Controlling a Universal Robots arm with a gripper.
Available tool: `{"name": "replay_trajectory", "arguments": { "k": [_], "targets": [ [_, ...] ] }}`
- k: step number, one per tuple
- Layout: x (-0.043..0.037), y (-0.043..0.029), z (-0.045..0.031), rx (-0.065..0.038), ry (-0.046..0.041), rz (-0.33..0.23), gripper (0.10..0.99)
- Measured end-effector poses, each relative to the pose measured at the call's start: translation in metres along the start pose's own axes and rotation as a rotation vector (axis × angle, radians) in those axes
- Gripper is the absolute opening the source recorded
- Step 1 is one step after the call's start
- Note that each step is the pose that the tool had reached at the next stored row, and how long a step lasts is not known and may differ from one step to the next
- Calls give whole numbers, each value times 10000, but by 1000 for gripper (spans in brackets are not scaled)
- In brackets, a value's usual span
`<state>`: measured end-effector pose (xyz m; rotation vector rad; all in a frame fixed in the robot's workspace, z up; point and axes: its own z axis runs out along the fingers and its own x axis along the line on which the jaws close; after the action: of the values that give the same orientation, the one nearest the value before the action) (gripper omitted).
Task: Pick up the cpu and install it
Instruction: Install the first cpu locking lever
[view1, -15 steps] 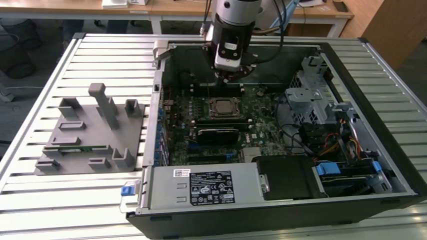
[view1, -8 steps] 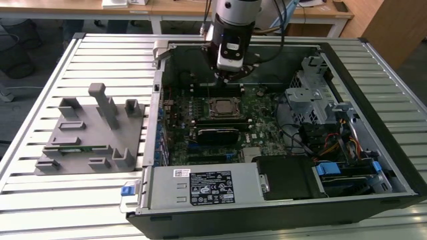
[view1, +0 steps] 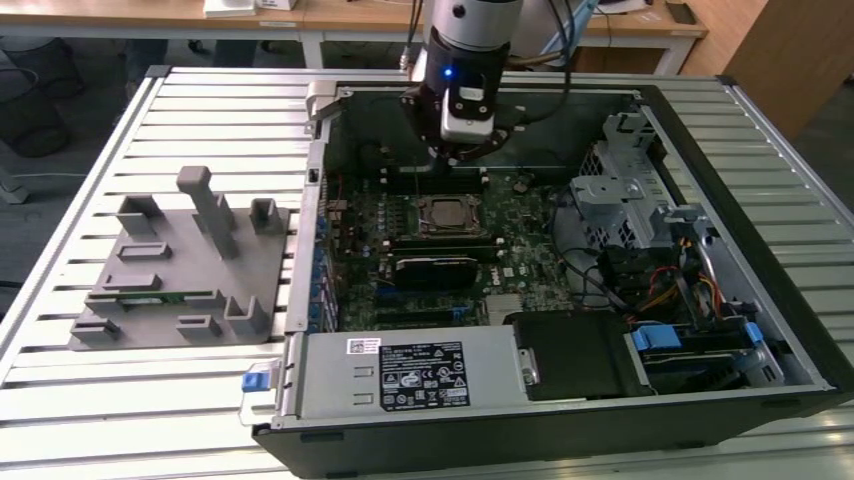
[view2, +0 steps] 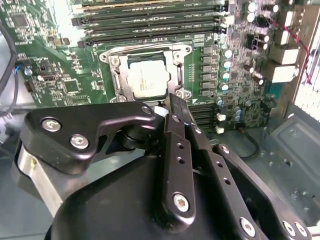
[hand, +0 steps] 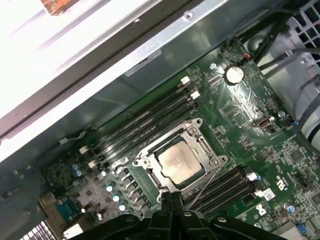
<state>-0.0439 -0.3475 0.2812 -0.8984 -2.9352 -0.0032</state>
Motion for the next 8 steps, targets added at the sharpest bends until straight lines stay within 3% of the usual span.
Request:
{"name": "replay_trajectory", "arguments": {
  "k": [5, 8],
  "targets": [
    [0, -1, 3, 33, -39, -686, 106],
    [1, -1, 5, -173, -193, -777, 106]
  ]
}}
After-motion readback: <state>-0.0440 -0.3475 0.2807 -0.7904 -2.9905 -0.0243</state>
